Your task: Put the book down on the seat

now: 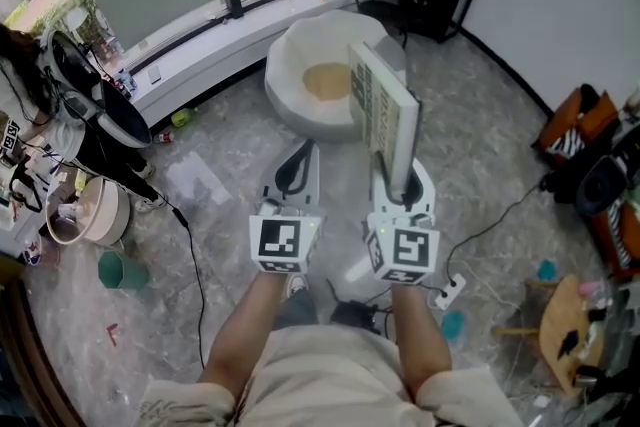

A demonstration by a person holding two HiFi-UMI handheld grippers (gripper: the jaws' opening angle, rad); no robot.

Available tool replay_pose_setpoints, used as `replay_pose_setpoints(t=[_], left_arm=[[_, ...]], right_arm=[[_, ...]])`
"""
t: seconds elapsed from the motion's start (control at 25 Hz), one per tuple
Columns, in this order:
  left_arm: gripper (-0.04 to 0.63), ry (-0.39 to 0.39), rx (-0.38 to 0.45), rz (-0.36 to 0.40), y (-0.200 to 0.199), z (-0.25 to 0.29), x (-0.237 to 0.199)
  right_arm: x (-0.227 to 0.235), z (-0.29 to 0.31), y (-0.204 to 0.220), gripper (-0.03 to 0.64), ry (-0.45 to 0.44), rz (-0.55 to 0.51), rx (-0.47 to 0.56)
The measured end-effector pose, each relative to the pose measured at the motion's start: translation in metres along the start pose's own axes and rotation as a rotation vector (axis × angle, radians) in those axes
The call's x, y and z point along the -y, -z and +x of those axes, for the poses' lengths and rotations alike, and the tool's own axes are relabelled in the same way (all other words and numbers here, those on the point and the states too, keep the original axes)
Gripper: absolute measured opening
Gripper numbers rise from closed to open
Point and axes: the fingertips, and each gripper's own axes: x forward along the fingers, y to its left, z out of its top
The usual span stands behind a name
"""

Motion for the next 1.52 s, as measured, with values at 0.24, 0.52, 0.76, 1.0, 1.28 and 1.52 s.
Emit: replay_pose_setpoints(t=[0.24,0.52,0.76,1.0,1.28,1.52], left_arm=[[0.006,0.012,0.006,-0.008,0.003,0.038,-0.064],[0.006,0.024,0.014,-0.031,0.008,0.080,-0.122],[0.006,0.051,0.003,-0.034,0.019,0.094,-0.142],[0.006,0.066,-0.002,-0.025,0.026,0.122,-0.144],[0.006,0.054,-0.004,-0.014,0.033,0.179,-0.146],[0.006,0.038,-0.007,-0.004,0.037,0.244,-0.138]], right_arm=[[-0.026,0.066,-0.004,0.163,0.024,-0.013,0.001],[-0.043,0.127,-0.002,0.163,0.047,-0.034,0.002],[-0.050,0.150,0.001,0.163,0.078,-0.027,0.004],[-0.036,0.175,0.007,0.163,0.087,-0.019,0.005],[-0.001,0.223,0.020,0.163,0.082,0.002,-0.001],[0.043,0.269,0.027,0.163,0.067,0.011,-0.012]])
